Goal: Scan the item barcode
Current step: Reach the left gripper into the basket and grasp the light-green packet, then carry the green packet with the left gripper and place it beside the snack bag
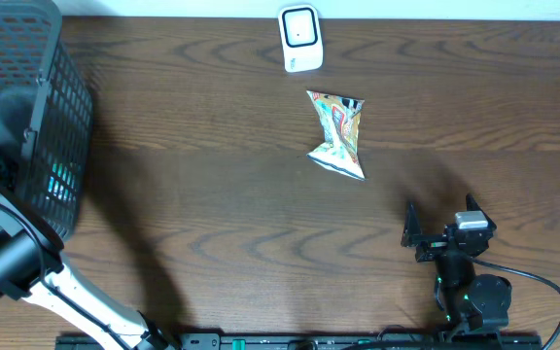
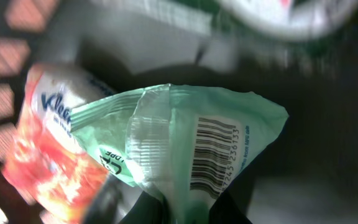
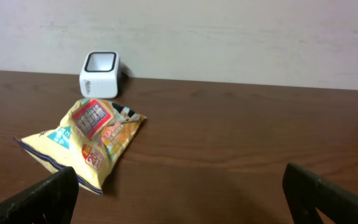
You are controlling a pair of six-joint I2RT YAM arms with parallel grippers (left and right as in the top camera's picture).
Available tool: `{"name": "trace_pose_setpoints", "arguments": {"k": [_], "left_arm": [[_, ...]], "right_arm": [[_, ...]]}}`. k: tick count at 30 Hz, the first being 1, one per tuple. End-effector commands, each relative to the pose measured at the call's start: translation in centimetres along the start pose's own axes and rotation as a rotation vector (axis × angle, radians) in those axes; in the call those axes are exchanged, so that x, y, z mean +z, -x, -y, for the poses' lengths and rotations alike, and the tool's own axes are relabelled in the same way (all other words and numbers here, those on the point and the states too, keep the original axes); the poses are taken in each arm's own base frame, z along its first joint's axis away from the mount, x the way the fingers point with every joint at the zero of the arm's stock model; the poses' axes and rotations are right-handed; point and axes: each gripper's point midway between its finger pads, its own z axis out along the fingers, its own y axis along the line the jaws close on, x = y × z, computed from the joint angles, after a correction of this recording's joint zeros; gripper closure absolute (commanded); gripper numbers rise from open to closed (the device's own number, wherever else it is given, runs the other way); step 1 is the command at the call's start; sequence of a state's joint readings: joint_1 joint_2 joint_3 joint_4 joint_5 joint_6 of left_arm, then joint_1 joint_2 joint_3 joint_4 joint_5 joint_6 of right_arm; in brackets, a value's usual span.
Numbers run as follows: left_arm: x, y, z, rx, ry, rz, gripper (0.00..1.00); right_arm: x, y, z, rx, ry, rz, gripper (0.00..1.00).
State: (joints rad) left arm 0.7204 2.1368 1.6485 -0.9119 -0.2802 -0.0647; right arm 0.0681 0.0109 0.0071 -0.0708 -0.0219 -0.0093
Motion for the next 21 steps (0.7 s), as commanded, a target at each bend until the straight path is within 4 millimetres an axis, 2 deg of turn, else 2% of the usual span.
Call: {"name": "trace_pose_setpoints", "arguments": {"k": [1, 2, 3, 4, 5, 6, 8, 10, 12, 14, 15, 17, 19, 20, 21], "left_arm": [[-6.0, 1.5, 0.1, -0.152, -0.161, 0.117, 0.93], [-8.2, 2.1, 0.6, -0.174, -0.236, 0.166, 0.93], [-11.5, 2.9, 1.3, -0.198, -0.349, 0.242, 0.93], [-13.3, 3.2, 1.6, -0.209, -0.405, 0.282, 0.93], [-16.5, 3.7, 1.8, -0.236, -0.493, 0.352, 0.93], [-20.7, 4.0, 1.6, -0.287, -0.596, 0.441, 0.92], [-25.5, 3.9, 0.8, -0.375, -0.698, 0.533, 0.93], [-29.4, 3.3, -0.1, -0.455, -0.785, 0.599, 0.93], [-34.8, 2.1, -0.8, -0.489, -0.922, 0.691, 0.93], [-39.7, 0.8, -0.8, -0.415, -1.054, 0.791, 0.93], [-42.9, -0.6, -0.6, -0.343, -1.146, 0.853, 0.93], [-46.3, -2.8, 0.6, -0.246, -1.25, 0.892, 0.93], [-47.8, -4.8, 2.5, -0.174, -1.308, 0.869, 0.93], [-48.2, -6.0, 4.2, -0.124, -1.332, 0.835, 0.93], [-48.3, -7.8, 6.9, -0.041, -1.36, 0.775, 0.93]], "right_arm": [[0.0, -0.1, -0.1, -0.007, 0.001, 0.0, 0.01], [0.0, 0.0, -0.1, -0.007, 0.001, 0.0, 0.01], [0.0, 0.0, -0.1, -0.007, 0.001, 0.0, 0.01], [0.0, 0.0, -0.1, -0.007, 0.001, 0.0, 0.01], [0.0, -0.1, -0.1, -0.007, 0.001, 0.0, 0.01], [0.0, 0.0, -0.1, -0.007, 0.001, 0.0, 0.01], [0.0, 0.0, -0.1, -0.007, 0.001, 0.0, 0.01], [0.0, -0.1, -0.1, -0.007, 0.001, 0.0, 0.01], [0.0, 0.0, -0.1, -0.007, 0.001, 0.0, 0.01], [0.0, 0.0, -0.1, -0.007, 0.001, 0.0, 0.01], [0.0, -0.1, -0.1, -0.007, 0.001, 0.0, 0.01], [0.0, 0.0, -0.1, -0.007, 0.001, 0.0, 0.01], [0.0, 0.0, -0.1, -0.007, 0.001, 0.0, 0.01], [0.0, 0.0, -0.1, -0.007, 0.001, 0.0, 0.01], [0.0, 0.0, -0.1, -0.007, 0.001, 0.0, 0.01]]}}
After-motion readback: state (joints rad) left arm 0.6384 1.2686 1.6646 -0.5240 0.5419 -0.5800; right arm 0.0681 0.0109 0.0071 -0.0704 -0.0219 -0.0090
